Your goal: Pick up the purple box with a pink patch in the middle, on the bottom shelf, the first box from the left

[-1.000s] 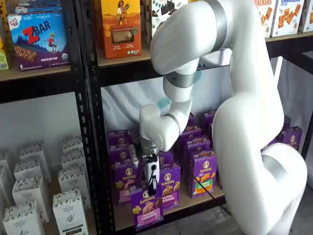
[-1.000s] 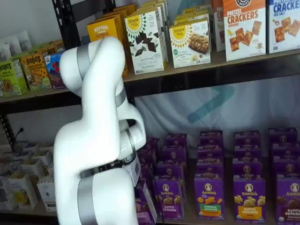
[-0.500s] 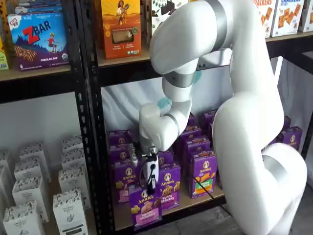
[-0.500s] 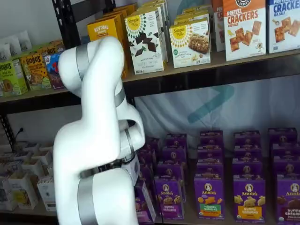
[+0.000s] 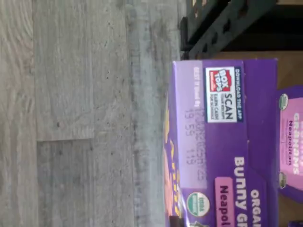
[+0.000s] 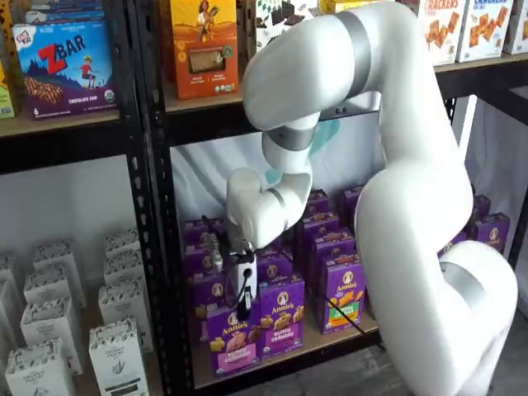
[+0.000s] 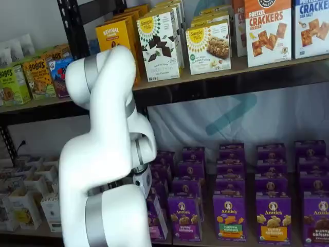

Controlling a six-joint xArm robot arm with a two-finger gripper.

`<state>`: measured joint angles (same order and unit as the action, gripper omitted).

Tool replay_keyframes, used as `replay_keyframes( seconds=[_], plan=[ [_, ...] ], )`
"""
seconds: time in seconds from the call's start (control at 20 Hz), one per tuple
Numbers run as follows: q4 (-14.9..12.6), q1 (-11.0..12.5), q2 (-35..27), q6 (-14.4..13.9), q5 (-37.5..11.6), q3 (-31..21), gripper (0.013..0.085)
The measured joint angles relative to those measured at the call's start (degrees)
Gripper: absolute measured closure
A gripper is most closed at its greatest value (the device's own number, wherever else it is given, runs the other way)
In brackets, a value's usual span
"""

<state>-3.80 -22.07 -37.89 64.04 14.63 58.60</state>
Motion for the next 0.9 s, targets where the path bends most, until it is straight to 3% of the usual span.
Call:
replay_keyframes(
  seconds=[0.9],
  plan=[
    [3.58, 0.06, -9.73, 3.42, 6.81, 14.43, 0.065]
  ],
)
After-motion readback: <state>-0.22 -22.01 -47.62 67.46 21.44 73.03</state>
